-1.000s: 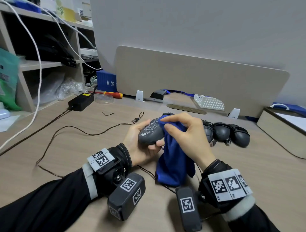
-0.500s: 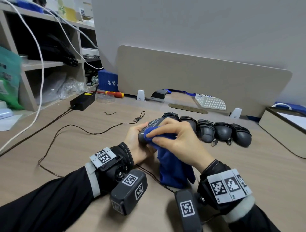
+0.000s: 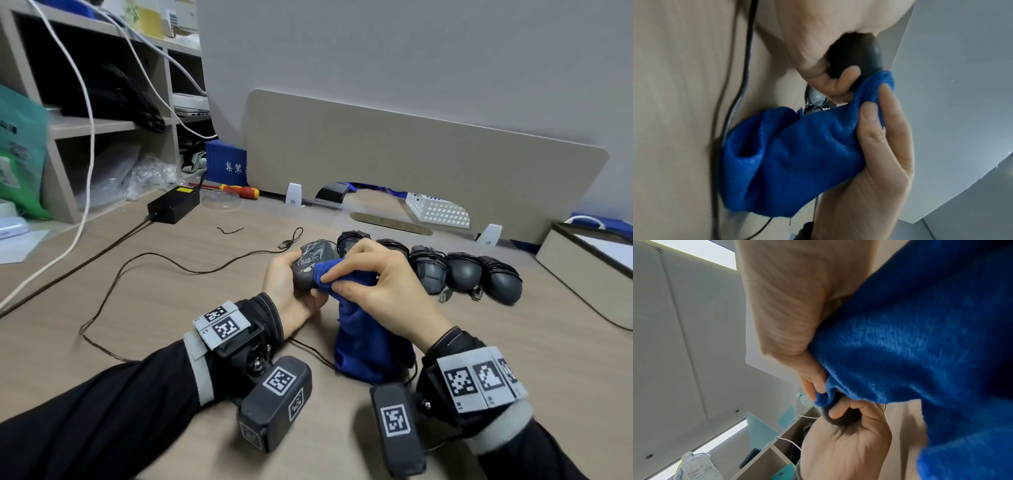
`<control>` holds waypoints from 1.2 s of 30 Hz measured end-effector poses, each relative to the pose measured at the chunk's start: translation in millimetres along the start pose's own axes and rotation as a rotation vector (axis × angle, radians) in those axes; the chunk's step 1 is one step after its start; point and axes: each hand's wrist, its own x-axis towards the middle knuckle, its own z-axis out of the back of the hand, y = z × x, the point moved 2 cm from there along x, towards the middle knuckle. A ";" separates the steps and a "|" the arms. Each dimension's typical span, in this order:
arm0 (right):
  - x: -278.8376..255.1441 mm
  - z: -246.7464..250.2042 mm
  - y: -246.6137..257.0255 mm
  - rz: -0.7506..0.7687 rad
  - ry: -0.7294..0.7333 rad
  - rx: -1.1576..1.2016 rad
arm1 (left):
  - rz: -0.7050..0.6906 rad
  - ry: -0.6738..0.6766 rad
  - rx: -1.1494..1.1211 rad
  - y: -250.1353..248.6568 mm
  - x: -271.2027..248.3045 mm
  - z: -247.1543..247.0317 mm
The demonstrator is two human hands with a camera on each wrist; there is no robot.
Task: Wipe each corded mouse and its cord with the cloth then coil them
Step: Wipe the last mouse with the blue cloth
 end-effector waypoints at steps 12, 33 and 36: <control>-1.1 -2.4 7.0 0.036 0.014 -0.040 | -0.054 -0.079 0.080 -2.5 3.3 -0.3; 0.7 -5.1 -2.4 -0.047 -0.046 -0.131 | -0.059 -0.099 0.068 -0.3 7.1 0.9; 1.1 6.1 -10.5 -0.090 -0.161 -0.144 | -0.053 0.006 0.120 -0.3 1.5 -3.9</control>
